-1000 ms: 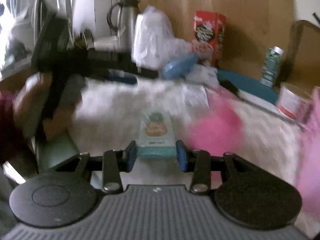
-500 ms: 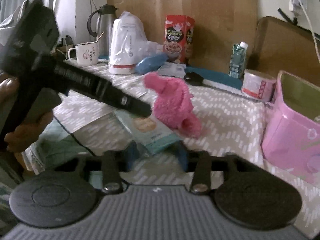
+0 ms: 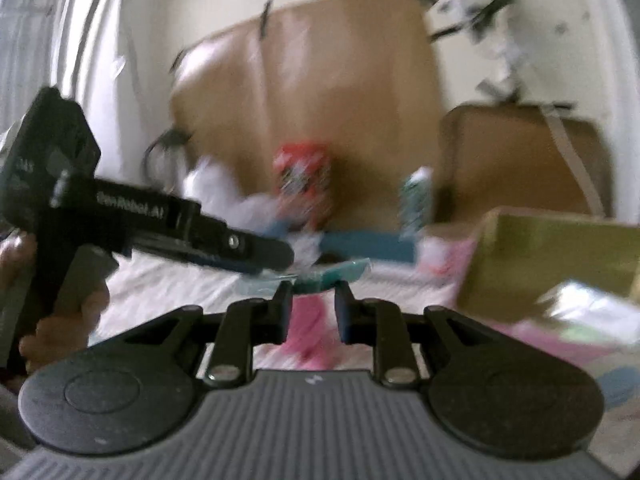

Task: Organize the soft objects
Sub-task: 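Carry the pineapple-print pack into the pink tin and release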

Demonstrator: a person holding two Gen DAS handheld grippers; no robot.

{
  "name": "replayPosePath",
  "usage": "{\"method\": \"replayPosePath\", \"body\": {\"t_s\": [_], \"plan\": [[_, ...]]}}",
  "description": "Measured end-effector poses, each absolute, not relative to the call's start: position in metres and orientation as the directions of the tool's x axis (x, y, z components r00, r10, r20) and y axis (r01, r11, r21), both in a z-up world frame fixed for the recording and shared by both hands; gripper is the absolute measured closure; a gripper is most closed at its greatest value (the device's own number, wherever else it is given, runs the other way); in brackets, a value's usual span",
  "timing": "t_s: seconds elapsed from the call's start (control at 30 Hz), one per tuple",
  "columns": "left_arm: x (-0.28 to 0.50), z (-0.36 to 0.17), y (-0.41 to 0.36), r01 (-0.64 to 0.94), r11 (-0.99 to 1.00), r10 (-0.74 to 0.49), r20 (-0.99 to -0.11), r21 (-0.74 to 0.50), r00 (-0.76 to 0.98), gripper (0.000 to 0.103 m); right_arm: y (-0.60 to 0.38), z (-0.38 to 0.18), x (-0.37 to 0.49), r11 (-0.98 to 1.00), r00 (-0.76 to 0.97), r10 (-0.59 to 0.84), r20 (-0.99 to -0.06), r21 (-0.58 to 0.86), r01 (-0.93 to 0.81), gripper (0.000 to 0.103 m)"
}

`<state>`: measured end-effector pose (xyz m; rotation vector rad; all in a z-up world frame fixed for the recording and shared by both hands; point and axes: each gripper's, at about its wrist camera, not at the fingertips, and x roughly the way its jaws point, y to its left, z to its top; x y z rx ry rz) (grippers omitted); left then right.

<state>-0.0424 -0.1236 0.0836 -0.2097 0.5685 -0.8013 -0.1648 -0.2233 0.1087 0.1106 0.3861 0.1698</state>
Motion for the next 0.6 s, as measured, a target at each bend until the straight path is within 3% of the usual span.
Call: {"method": "replayPosePath", "body": {"t_s": [0.17,0.33,0.37,0.4,0.6], "plan": [[-0.007,0.077,-0.19,0.671,0.631,-0.769,-0.426,-0.39,0.476,0.042,-0.271,0.106,-0.159,0.995,0.929,0.022,-0.37,0.099,0.015,0.077],[0.008,0.069,-0.24,0.691,0.632,-0.762,-0.443,-0.351,0.472,0.037,-0.311,0.089,-0.139,0.978,0.882,-0.177,-0.437,0.022,0.208,0.072],[0.009,0.069,-0.244,0.691,0.635,-0.759,-0.444,-0.345,0.477,0.037,-0.319,0.085,-0.135,0.968,0.867,-0.228,-0.443,-0.007,0.251,0.061],[0.008,0.07,-0.245,0.689,0.638,-0.757,-0.441,-0.344,0.482,0.037,-0.326,0.083,-0.133,0.957,0.855,-0.27,-0.442,-0.028,0.288,0.056],[-0.002,0.085,-0.207,0.675,0.643,-0.763,-0.378,-0.362,0.524,0.037,-0.345,0.088,-0.154,0.942,0.88,-0.298,-0.371,0.033,0.333,0.055]]}}
